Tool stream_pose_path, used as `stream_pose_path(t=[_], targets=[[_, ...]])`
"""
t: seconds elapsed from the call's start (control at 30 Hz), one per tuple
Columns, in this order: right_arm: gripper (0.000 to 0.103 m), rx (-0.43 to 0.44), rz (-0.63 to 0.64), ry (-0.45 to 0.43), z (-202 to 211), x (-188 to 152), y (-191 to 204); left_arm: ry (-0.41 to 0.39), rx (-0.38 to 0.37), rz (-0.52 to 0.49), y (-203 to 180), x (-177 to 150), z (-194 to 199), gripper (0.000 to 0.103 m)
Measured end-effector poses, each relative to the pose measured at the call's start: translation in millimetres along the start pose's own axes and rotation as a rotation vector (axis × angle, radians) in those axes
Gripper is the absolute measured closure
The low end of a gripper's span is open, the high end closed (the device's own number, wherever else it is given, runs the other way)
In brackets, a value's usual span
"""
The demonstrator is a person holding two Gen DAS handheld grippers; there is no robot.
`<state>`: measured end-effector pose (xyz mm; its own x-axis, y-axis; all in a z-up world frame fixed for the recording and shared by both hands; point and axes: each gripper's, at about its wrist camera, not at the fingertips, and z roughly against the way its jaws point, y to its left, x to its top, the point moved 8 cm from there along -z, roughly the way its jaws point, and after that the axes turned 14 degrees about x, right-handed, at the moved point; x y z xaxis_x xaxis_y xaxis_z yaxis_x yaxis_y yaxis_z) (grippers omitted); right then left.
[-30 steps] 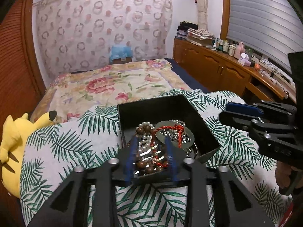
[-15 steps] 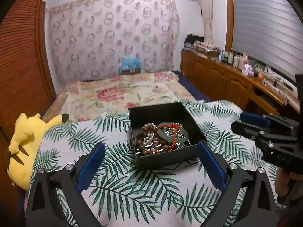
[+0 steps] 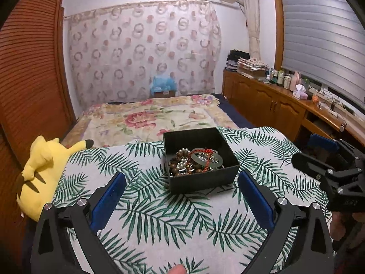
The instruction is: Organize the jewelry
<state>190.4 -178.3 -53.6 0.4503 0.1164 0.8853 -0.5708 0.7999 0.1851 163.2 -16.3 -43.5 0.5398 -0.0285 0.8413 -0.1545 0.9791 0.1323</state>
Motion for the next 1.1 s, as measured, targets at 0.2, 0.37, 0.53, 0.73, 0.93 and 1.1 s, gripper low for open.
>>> stream_pose_path(t=[0.2,0.37,0.53,0.73,0.93,1.1], targets=[[0.002,-0.042,-0.021,-0.026,14.6,-4.1,-1.3,0.001,0.016,0.019,11.0,-6.5,9.1,0.008],[0.002,-0.057,-0.031,-0.046,26.9,-7.2,-1.7,0.011,0.03,0.033,19.8,-15.5,14.6,0.008],[0.003,-0.062,-0.034,-0.053,32.9,-10.4,-0.9,0.013,0.04,0.042,28.9,-21.0,18.0,0.008],[0.002,-0.061,-0.034,-0.055,34.1,-12.4,-0.8,0.012,0.04,0.04,30.0,-23.4,20.2,0.008],[0.002,-0.062,-0.034,-0.054,33.7,-12.6,-0.5,0.008,0.037,0.041,28.6,-24.1,22.3,0.008],[0.002,-0.06,-0.034,-0.054,34.0,-13.2,-0.2,0.008,0.038,0.041,28.6,-24.3,22.2,0.008]])
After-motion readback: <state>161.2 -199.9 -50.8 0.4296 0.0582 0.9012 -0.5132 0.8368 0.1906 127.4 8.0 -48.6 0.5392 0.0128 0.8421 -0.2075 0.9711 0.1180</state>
